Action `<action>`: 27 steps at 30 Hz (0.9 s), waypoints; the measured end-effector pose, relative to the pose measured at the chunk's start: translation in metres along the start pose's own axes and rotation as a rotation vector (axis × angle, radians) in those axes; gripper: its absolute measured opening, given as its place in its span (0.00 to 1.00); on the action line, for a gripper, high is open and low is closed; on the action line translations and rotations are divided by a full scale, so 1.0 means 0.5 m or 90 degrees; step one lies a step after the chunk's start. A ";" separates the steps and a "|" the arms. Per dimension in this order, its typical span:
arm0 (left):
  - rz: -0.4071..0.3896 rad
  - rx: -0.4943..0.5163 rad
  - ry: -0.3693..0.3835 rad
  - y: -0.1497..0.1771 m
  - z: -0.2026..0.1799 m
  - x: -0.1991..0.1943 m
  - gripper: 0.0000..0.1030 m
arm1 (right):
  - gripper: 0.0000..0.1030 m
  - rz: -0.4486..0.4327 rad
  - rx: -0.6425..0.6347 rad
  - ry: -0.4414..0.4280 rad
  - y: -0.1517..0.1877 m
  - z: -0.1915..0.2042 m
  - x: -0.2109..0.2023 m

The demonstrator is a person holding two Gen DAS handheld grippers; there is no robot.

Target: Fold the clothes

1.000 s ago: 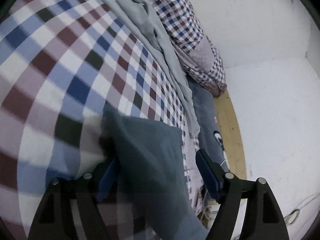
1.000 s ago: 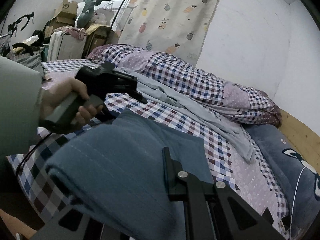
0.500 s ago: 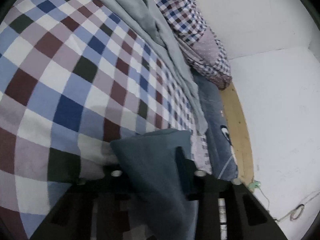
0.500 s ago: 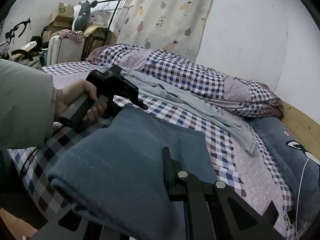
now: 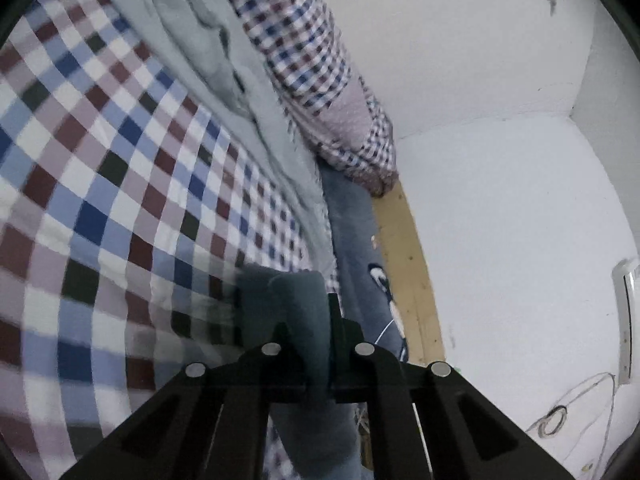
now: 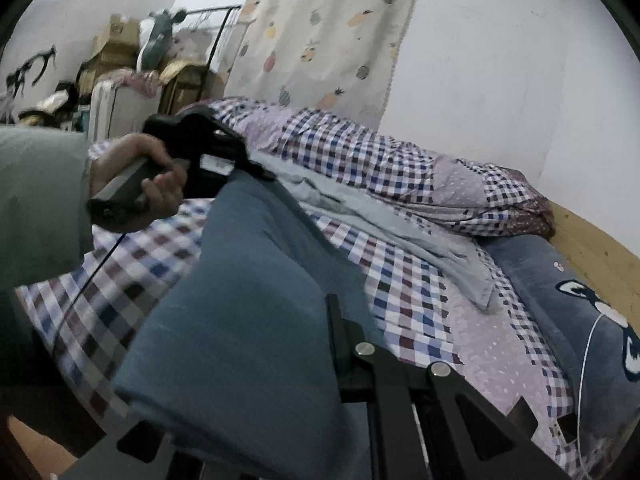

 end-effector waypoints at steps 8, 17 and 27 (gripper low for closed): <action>-0.094 0.003 -0.019 0.059 -0.139 -0.200 0.05 | 0.06 -0.038 0.055 -0.115 -0.065 -0.001 -0.086; -0.234 -0.014 -0.038 0.081 -0.215 -0.500 0.05 | 0.06 -0.083 0.046 -0.298 -0.217 0.093 -0.120; -0.389 -0.038 -0.114 0.066 -0.191 -0.855 0.05 | 0.06 -0.119 -0.049 -0.420 -0.440 0.326 -0.061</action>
Point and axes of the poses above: each gripper's, at about its wrist camera, not at the fingertips, and x roughly the way its jaws point, z to its left, y to its underside, the point moved 5 cm from there along x, roughly the way its jaws point, and after that the axes turned 13 degrees about z, right-handed, at the moved point
